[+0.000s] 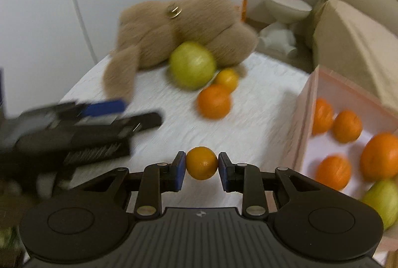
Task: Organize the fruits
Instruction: 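Reach the right tool to the guava beside the teddy bear and close it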
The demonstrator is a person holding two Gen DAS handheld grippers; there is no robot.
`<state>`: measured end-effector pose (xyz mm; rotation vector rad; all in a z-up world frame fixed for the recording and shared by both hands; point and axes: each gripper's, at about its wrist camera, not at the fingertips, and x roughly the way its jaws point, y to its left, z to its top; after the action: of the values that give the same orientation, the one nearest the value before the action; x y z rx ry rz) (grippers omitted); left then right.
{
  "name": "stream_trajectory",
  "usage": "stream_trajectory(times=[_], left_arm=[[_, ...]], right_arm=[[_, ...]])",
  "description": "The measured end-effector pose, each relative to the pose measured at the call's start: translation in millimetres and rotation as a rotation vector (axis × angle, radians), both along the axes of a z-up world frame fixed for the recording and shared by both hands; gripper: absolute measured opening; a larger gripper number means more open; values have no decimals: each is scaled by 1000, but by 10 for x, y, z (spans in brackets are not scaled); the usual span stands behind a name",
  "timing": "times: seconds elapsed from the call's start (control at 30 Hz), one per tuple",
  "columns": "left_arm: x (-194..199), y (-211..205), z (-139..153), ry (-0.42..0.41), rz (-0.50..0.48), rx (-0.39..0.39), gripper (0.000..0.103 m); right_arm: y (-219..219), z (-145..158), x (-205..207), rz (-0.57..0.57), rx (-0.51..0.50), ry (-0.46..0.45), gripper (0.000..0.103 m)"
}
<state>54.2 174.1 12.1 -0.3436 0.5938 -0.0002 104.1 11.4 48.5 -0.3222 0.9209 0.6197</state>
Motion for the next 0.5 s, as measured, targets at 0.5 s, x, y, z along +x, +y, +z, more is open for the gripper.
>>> stream_trajectory(times=[0.5], left_arm=[[-191,456,104,-83,248,-96,63]], right_arm=[[545,323,423,35,35,-226,69]])
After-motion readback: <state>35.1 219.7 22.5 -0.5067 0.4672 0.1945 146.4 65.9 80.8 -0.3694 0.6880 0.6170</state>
